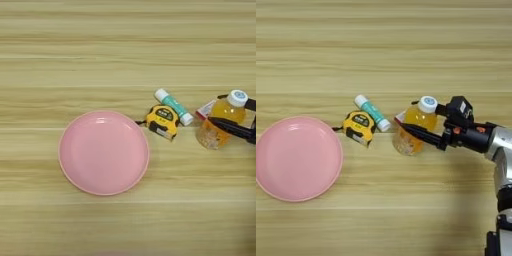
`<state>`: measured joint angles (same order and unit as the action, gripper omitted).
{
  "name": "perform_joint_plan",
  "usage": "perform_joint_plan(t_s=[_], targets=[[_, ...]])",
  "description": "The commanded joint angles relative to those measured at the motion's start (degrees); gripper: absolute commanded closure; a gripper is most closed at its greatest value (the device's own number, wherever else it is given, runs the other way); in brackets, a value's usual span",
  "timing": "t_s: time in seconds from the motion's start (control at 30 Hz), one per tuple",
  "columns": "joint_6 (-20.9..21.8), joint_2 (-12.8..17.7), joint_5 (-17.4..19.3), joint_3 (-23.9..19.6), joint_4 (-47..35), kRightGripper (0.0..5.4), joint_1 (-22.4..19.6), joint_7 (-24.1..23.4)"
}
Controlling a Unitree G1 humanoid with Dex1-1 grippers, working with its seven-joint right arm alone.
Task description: Move the objects on the table
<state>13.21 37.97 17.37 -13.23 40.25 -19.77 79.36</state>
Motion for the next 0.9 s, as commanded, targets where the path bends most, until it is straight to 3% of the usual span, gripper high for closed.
perform_joint_plan(t_s=[0.03, 0.27, 0.4, 0.63, 0.83, 0.9], targets=[[1.13, 2.64, 0.30, -0.55, -2.09, 1.84, -4.17, -1.80], [-0.14, 3.36, 1.35, -0.89, -3.95, 1.84, -5.41, -0.93], [-2.10, 3.86, 2.58, -1.38, -5.82, 1.84, -8.41, -0.20], [-10.21, 5.21, 5.47, -1.88, -11.49, 1.84, -12.85, 0.84], [-15.00, 4.82, 5.51, -0.48, -15.44, 1.84, -16.27, -0.12], [-14.25, 4.53, 3.12, 0.73, -15.14, 1.84, -17.49, -1.83]])
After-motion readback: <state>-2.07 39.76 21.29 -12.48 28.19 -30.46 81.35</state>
